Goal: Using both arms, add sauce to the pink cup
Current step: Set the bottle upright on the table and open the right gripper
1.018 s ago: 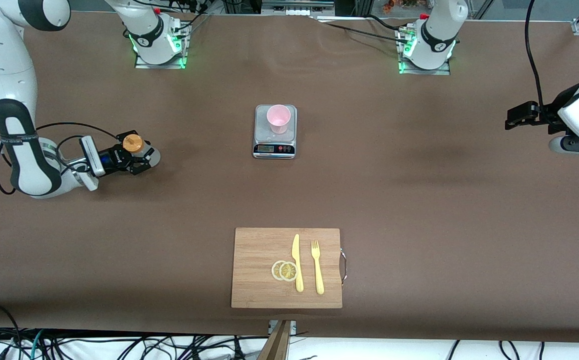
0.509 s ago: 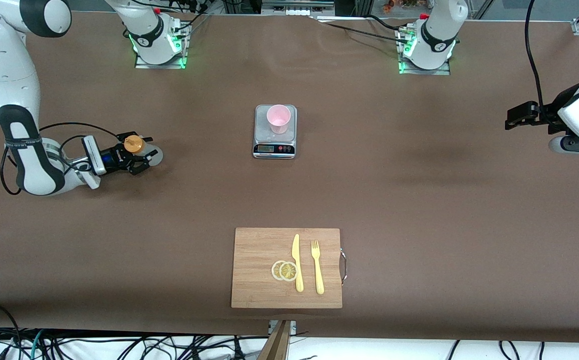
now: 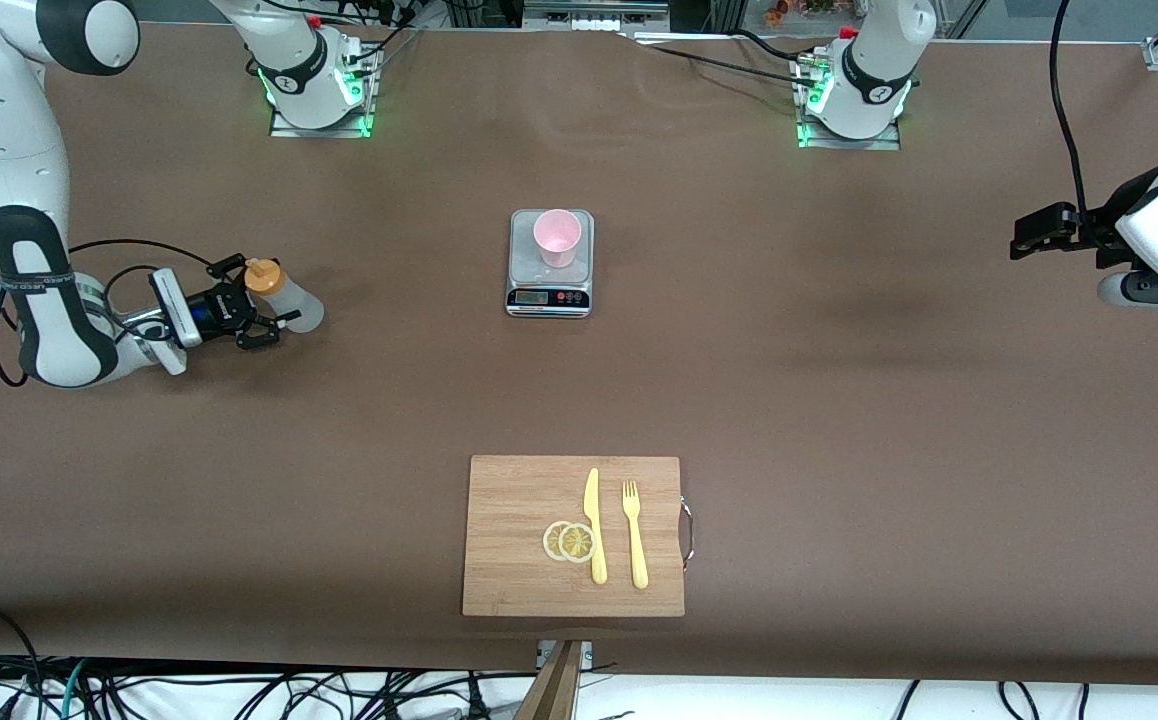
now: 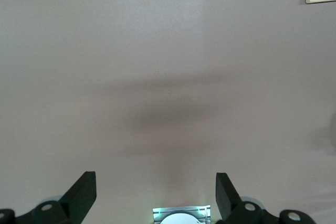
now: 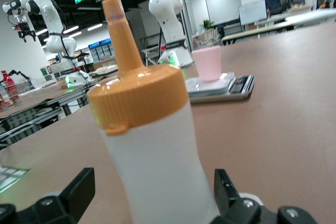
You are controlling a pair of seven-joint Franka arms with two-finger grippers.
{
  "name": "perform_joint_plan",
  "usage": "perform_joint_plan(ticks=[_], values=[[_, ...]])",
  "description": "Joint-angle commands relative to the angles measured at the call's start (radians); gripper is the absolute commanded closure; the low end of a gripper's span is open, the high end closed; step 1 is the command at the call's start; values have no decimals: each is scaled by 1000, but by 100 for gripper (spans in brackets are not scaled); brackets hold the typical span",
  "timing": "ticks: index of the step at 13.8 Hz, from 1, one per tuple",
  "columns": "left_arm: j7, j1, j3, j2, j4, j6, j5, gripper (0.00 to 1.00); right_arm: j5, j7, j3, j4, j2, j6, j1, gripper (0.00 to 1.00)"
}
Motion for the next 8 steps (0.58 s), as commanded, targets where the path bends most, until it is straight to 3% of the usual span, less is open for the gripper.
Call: perform_joint_plan(ticks=[1, 8], values=[[13, 7, -7, 15, 33, -15, 10, 0, -79, 59, -31, 40, -18, -19, -6, 0], [16, 7, -7, 15, 33, -15, 10, 0, -224, 230, -52, 142, -73, -7, 6, 0]])
